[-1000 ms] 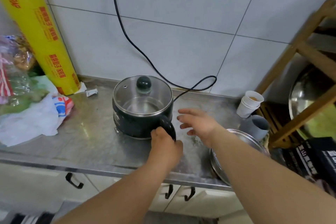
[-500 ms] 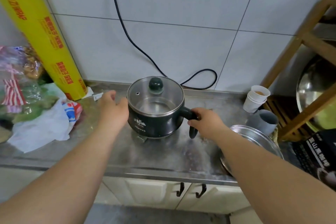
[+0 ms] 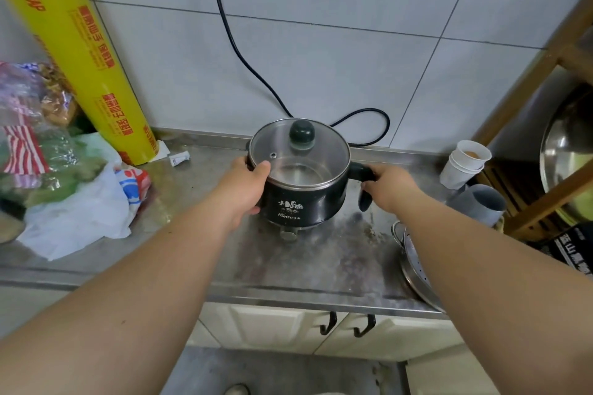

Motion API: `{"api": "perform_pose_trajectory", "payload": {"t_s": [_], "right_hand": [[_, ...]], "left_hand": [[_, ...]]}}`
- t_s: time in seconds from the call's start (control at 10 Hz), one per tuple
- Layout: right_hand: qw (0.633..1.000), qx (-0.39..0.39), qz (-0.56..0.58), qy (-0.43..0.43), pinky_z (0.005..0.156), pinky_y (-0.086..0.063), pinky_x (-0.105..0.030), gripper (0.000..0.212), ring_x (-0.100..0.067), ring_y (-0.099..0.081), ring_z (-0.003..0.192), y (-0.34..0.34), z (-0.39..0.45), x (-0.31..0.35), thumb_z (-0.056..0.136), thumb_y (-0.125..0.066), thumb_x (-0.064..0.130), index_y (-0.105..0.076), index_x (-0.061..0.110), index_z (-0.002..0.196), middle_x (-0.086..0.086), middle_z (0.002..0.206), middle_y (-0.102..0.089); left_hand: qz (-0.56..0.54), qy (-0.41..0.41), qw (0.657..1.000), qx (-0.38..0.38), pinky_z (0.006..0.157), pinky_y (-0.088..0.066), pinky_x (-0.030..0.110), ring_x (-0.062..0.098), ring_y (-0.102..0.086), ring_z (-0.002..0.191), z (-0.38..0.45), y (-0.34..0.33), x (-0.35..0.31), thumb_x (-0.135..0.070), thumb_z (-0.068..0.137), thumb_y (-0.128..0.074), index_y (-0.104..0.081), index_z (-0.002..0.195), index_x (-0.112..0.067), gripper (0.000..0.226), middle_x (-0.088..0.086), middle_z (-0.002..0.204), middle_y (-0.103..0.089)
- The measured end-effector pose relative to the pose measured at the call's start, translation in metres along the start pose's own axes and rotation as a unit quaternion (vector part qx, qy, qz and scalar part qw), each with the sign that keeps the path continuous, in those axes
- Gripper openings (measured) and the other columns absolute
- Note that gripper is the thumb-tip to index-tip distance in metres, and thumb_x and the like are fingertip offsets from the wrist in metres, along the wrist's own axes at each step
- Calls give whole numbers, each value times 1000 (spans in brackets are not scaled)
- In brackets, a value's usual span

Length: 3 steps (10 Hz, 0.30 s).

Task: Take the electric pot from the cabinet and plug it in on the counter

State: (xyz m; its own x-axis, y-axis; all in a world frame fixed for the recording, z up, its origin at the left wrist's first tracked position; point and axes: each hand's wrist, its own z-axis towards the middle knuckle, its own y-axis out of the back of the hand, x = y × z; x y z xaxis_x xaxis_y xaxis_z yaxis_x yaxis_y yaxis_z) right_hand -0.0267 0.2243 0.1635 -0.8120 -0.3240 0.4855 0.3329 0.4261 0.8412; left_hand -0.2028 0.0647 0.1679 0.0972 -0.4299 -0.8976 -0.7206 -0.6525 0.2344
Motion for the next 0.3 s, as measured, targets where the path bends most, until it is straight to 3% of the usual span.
{"api": "perform_pose_trajectory", "payload": {"t_s": [0.1,0.2,0.3], "right_hand": [[1000,-5,-11,-7,60,-41,-27,29,-20,-55,66,-1,-1,2,92,-48,12,-62,16,116,-11,96,-72],[1000,-15,2,-6,76,-45,-29,40,-30,-61,97,-1,-15,6,91,-53,13,-52,17,130,-14,118,-65],[998,-30,49,1,81,-43,-29,46,-32,-59,112,3,-34,3,92,-53,12,-47,17,137,-15,127,-62]], "left_hand": [[1,1,1000,7,87,-53,45,25,-56,104,1,1,2,-40,93,-44,-41,133,-23,43,4,127,-55],[24,-9,1000,1,84,-50,41,25,-53,108,-2,5,1,-47,93,-41,-37,138,-24,51,4,135,-51],[22,-18,999,-31,92,-48,43,28,-48,122,-11,10,1,-54,91,-39,-28,146,-26,62,3,147,-40]]}}
